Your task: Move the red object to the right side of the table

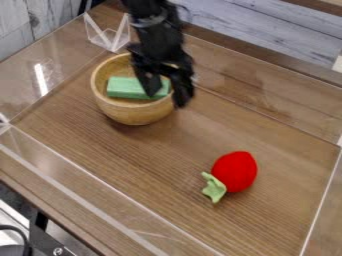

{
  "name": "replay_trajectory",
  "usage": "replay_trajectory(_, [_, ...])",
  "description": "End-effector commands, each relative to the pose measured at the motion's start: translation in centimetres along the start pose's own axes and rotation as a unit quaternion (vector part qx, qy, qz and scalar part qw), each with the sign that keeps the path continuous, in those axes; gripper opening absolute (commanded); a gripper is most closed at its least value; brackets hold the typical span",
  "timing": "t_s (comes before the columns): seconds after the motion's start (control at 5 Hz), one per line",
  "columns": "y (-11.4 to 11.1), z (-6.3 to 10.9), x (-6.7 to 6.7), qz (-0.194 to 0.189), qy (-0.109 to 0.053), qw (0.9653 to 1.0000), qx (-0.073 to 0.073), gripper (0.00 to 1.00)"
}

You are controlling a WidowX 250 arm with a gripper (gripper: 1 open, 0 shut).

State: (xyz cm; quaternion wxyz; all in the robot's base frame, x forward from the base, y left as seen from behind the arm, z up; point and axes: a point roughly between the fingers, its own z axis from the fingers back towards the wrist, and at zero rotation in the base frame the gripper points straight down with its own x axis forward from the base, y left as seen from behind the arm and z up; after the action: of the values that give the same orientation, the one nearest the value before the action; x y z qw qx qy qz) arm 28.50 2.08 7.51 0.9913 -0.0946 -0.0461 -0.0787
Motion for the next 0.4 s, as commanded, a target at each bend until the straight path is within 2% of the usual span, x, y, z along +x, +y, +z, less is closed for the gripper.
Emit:
replay_trajectory(0.0, [-3.9, 0.1, 0.5, -0.021, -0.021, 0.9995, 0.007, 1.00])
replay_trajectory(0.2, [-7.2, -1.5, 0.6, -0.036, -0.008, 0.9993, 0.005, 1.00])
